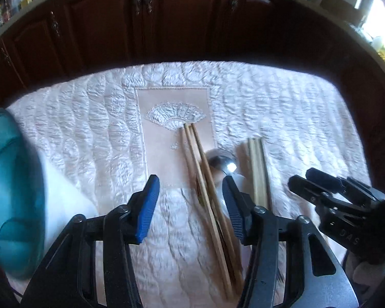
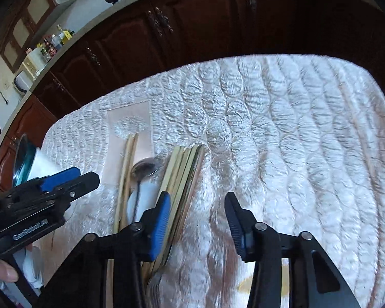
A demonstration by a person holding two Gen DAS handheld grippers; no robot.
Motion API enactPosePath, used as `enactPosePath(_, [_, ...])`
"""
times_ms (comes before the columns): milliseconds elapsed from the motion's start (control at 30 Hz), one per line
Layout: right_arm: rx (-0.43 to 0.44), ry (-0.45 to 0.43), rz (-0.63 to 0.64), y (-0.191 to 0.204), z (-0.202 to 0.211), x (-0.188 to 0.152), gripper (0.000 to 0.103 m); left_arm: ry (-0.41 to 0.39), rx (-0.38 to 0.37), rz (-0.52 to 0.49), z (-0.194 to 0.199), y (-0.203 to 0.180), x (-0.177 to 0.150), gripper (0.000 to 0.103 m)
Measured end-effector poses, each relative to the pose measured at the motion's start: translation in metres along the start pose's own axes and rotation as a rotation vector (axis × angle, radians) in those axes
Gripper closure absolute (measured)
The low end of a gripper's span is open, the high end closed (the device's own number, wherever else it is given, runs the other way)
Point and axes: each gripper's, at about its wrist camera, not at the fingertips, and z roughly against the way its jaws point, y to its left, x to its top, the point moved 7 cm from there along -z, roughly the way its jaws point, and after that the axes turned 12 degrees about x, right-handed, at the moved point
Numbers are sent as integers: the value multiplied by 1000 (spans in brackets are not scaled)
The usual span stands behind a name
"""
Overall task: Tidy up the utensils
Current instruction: 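Grasp a wooden chopstick with the left tool while the right tool grasps another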
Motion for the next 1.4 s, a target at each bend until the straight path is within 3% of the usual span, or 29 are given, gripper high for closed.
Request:
enactPosePath(300, [33, 72, -17, -6, -46, 16, 78, 65, 87, 6, -48, -4, 21, 64])
enactPosePath(467, [75, 48, -64, -9, -62, 34, 87, 82, 105, 13, -57, 1, 25, 66])
enactPosePath(633, [118, 44, -77, -11, -57, 39, 91, 124, 72, 12, -75, -7, 26, 92])
enactPosePath(700, [125, 38, -76, -12, -49, 35, 91, 114, 46, 17, -78, -7, 25, 95])
enactPosePath(1100, [184, -104, -47, 2, 44, 20, 92, 24, -153, 45, -1, -15, 19, 99])
enactPosePath(1400, [215, -170, 40, 47, 102, 9, 93, -71, -215, 45, 84, 4, 5, 99])
